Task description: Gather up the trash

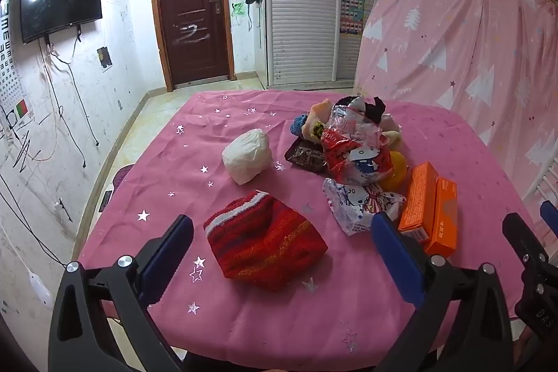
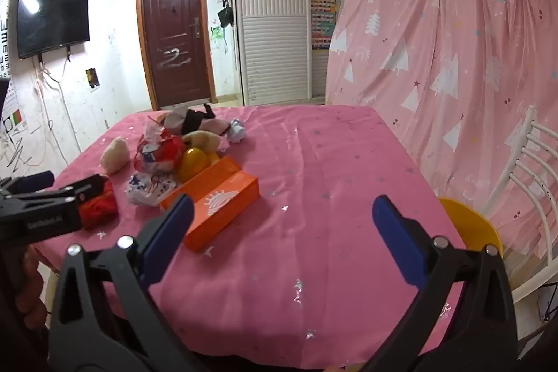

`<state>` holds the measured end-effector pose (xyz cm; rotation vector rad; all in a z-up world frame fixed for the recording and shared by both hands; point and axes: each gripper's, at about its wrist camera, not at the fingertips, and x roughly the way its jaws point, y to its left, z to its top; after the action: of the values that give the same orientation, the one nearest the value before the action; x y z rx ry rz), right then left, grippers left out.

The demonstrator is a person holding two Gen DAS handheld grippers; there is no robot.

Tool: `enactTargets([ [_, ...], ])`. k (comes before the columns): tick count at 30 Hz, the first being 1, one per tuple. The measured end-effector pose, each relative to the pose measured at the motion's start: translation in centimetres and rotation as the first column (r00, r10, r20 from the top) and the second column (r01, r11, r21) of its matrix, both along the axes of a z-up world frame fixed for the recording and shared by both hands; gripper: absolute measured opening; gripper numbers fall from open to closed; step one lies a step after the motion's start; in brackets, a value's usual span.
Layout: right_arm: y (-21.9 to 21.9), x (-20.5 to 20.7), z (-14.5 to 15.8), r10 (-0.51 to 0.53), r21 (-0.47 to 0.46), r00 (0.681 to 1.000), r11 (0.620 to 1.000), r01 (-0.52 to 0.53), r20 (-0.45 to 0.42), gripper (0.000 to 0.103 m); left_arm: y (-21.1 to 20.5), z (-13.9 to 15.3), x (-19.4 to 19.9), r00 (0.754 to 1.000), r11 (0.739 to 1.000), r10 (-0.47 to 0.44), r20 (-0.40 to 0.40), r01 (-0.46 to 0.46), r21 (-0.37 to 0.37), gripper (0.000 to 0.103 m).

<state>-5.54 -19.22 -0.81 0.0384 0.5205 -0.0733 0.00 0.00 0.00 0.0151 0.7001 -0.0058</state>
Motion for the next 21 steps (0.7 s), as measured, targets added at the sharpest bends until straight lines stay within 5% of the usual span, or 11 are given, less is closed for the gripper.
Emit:
enactTargets([
  [21, 0.09, -0.12, 0.15, 0.001, 0.0, 1.0, 1.0, -0.001, 0.004, 0.098, -0.36, 0.07, 0.11, 1.0, 1.0, -0.001, 0.0, 0.001, 0.008, 0.095],
])
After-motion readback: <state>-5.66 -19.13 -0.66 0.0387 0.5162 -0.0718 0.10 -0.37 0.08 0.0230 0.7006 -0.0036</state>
